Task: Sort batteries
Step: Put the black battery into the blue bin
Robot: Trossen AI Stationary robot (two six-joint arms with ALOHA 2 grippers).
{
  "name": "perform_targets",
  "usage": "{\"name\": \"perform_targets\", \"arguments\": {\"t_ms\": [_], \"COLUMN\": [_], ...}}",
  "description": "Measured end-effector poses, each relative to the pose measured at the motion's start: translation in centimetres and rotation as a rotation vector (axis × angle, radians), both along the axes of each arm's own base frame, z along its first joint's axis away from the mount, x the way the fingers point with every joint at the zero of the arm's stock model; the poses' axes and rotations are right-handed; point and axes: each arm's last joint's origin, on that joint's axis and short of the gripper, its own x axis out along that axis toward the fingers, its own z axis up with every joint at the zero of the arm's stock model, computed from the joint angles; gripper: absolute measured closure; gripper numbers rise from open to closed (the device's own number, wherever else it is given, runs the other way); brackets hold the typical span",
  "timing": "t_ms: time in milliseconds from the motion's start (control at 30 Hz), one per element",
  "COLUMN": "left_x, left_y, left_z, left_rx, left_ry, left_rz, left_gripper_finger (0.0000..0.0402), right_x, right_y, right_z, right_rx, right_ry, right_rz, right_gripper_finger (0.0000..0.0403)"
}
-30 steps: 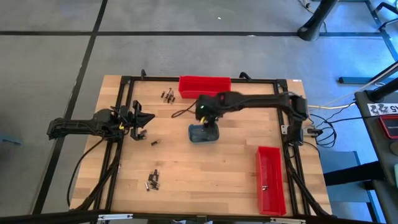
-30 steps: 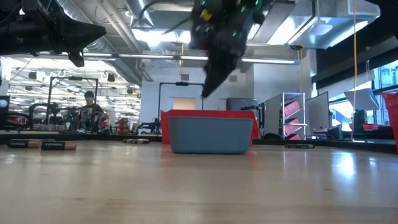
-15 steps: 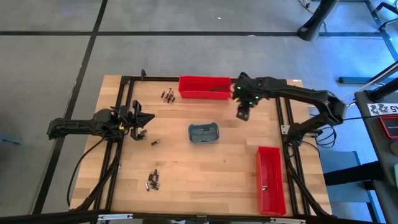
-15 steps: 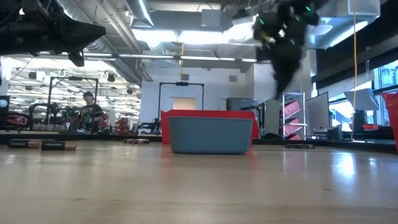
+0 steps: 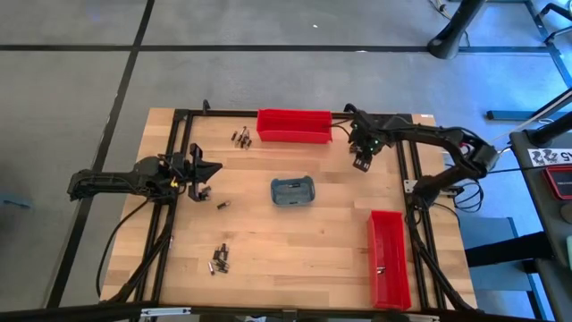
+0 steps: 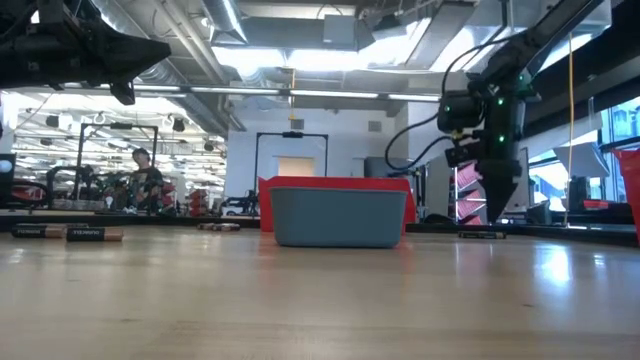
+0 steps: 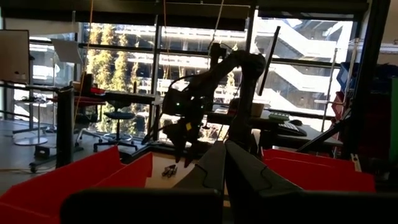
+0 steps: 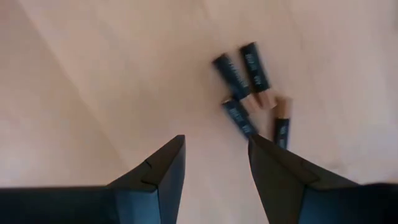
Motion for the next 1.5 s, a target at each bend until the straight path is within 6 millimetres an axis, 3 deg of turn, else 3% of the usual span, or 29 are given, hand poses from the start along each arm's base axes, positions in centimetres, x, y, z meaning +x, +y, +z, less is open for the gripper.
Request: {"name": "perform_targets", "arguments": {"t_ms": [400,533,700,900,1167,1333,1500], "left_x": [0.0,0.0,0.0,0.0,0.0,0.0,0.0], "left_y": [0.0,0.0,0.0,0.0,0.0,0.0,0.0], "left_z": [0.0,0.0,0.0,0.0,0.0,0.0,0.0], "left_rx": [-0.009,-0.022,-0.023,-0.027,-0.043,-0.045,-0.049], "left_ry": [-0.001,-0.002,-0.002,-0.003,-0.007,-0.008,-0.009], "left_rz": [-0.002,-0.005,-0.005,-0.006,-0.010,-0.011,-0.012], "left_gripper_finger": [0.0400,0.0400,0.0400,0.0400,0.0400,0.0400,0.0400], "right_x": [-0.6,-0.5,-0.5,0.4,3.4,6.7,8.6], "right_y": [-1.9,-1.9,-1.7,-0.4,3.8,6.3,8.1], "right_z": [-2.8,-3.1,-3.2,-2.6,2.3,6.3,9.8], "right_rx": [0.087,0.120,0.146,0.139,0.158,0.084,-0.001], "right_ry": [0.056,0.049,0.039,0.049,-0.091,-0.200,-0.253], "right_rz": [0.047,0.061,0.040,0.035,0.140,0.237,0.298], "right_gripper_finger": [0.0234,0.0280,0.0377,0.0376,0.0389,0.0390,0.0389]}}
